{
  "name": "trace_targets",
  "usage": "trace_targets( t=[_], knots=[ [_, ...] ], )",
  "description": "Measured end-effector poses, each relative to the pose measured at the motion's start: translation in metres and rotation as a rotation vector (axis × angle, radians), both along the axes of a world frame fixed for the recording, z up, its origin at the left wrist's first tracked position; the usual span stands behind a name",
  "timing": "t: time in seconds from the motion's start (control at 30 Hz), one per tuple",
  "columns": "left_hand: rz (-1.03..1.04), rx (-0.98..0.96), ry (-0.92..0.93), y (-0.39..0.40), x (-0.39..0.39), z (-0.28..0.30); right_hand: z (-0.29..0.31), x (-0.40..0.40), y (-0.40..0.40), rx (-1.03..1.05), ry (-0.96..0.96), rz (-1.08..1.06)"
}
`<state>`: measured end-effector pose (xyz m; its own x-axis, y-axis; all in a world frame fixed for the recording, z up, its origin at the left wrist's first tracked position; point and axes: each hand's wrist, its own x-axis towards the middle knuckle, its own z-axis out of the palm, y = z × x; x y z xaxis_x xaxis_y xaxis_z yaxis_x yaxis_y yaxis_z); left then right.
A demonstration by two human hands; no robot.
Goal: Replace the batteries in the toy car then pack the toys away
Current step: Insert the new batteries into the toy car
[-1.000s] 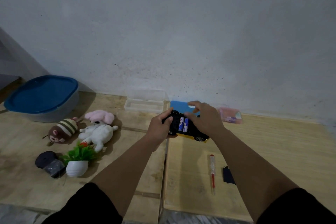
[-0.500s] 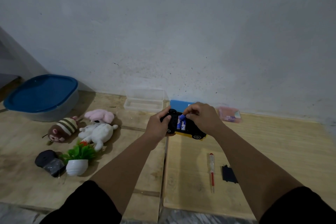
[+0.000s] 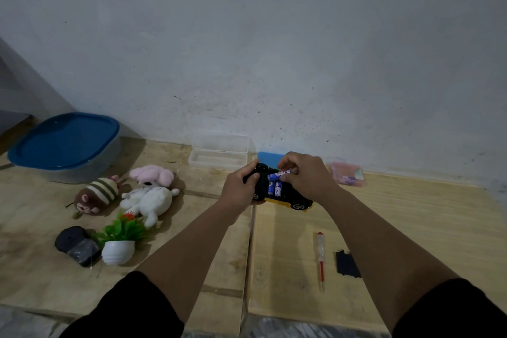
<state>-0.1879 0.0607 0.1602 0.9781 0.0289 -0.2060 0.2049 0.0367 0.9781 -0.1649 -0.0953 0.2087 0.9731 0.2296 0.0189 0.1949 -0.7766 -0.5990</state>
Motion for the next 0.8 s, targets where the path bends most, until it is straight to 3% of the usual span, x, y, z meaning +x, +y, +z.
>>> trace_targets(
  t=[0.23, 0.4, 0.57, 0.7, 0.8],
  knots=[
    [0.036, -0.01, 0.027, 0.01, 0.002, -0.003, 0.006, 0.001, -0.006, 0.044, -0.091, -0.087],
    [0.008, -0.044, 0.015, 0.002, 0.0, 0.0, -0.006, 0.0, -0.002, 0.047, -0.005, -0.109],
    [0.077, -0.101, 0.024, 0.001, 0.002, 0.0, -0.012, -0.004, -0.002, -0.207, -0.186, -0.097],
    [0.119, -0.127, 0.036, 0.004, 0.005, 0.003, -0.015, -0.013, -0.003, -0.068, 0.026, 0.006],
    [0.108, -0.092, 0.033, 0.008, 0.005, 0.001, -0.018, -0.014, -0.006, -0.062, 0.024, -0.012]
  ],
)
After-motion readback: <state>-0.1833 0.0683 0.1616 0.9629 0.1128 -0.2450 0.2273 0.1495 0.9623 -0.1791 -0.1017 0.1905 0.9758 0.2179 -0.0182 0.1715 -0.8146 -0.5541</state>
